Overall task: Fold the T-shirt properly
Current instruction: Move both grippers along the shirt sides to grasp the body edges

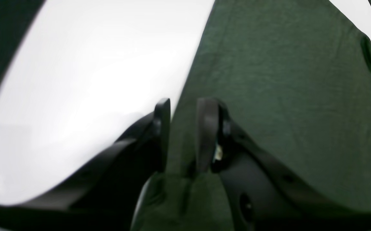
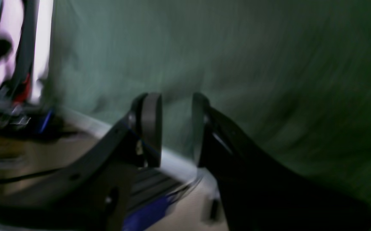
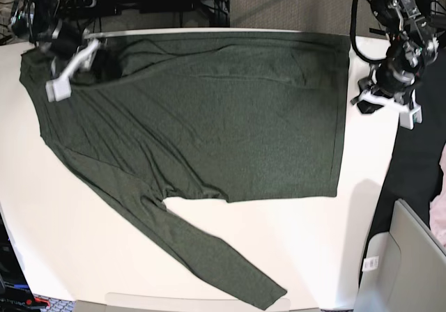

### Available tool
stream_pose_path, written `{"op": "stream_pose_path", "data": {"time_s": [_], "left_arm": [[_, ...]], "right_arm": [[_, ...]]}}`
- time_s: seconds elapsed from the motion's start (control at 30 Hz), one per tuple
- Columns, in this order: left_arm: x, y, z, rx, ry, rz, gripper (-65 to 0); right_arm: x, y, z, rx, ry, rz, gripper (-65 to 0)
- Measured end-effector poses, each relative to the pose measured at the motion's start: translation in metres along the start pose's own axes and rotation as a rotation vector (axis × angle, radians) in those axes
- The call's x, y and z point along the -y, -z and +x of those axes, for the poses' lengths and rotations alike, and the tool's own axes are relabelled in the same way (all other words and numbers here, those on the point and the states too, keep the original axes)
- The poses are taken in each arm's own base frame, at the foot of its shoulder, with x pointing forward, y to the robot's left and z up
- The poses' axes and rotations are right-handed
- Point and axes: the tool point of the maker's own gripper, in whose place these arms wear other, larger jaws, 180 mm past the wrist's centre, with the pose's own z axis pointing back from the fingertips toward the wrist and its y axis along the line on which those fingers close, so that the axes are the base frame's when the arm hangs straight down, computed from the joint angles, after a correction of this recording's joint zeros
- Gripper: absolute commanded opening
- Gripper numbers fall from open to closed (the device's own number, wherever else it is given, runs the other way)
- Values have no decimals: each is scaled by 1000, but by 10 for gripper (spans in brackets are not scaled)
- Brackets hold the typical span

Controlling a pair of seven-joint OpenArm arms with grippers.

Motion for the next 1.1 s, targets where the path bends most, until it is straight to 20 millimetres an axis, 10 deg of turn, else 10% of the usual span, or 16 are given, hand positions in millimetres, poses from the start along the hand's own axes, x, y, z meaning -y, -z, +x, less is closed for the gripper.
{"op": "stream_pose_path", "data": {"time_s": [0.57, 0.87, 1.1], "left_arm": [[35, 63, 48, -23, -110, -115, -405], [66, 107, 80, 1, -143, -172, -335], [41, 137, 93, 103, -141, -89, -333]], "right_arm": [[79, -24, 175, 158, -389, -488, -482], [108, -22, 229, 171, -337, -509, -482], [115, -16, 230, 160, -297, -493, -482]]}}
